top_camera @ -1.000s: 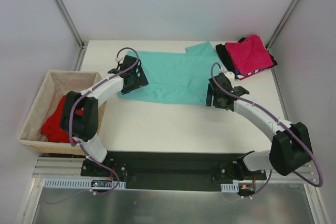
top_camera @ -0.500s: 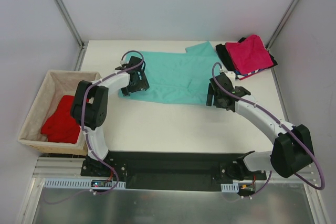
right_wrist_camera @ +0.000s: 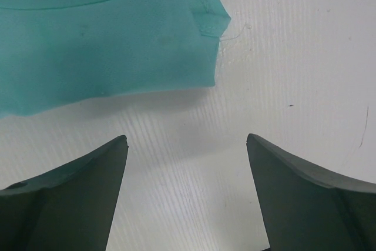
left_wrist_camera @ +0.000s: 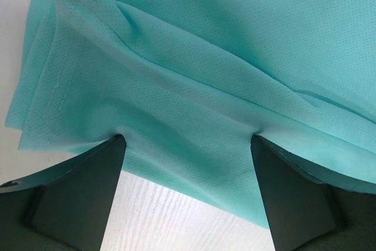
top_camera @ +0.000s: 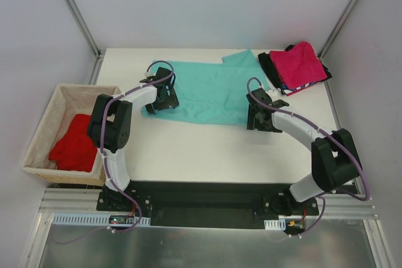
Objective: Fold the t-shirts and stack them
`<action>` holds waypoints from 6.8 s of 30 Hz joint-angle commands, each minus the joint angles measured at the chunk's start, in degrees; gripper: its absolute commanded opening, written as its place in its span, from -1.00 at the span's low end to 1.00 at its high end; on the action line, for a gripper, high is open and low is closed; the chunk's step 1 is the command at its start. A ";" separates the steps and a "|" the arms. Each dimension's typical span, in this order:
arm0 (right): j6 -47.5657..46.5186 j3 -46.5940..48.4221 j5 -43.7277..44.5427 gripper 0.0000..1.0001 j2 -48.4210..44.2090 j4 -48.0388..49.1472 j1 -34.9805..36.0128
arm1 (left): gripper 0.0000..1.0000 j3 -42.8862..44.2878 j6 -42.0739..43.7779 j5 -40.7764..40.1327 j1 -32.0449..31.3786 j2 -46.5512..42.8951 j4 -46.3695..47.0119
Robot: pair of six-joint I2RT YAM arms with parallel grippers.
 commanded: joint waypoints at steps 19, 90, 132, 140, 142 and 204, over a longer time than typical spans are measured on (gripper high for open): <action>-3.08 11.82 1.27 0.73 10.02 -2.47 -8.41 | 0.77 0.54 1.06 -2.72 0.13 -1.91 -1.56; -4.84 16.38 -18.86 0.74 14.50 7.55 -6.13 | 0.81 9.15 5.19 -1.48 -0.48 1.69 -9.38; -2.03 6.29 -20.26 0.74 15.13 8.96 -7.10 | 0.79 0.10 1.06 0.27 1.28 2.49 -9.20; -1.32 3.21 -20.79 0.74 12.67 9.31 -6.22 | 0.79 -7.37 -0.87 -0.96 -0.57 -2.17 -8.77; -1.15 2.24 -20.62 0.75 12.31 9.31 -5.60 | 0.79 -9.56 -1.48 -1.22 -0.83 -3.74 -8.68; 30.66 -29.76 -9.54 0.75 -13.53 4.31 27.35 | 0.74 -44.99 -17.66 3.79 -19.20 -33.82 -6.83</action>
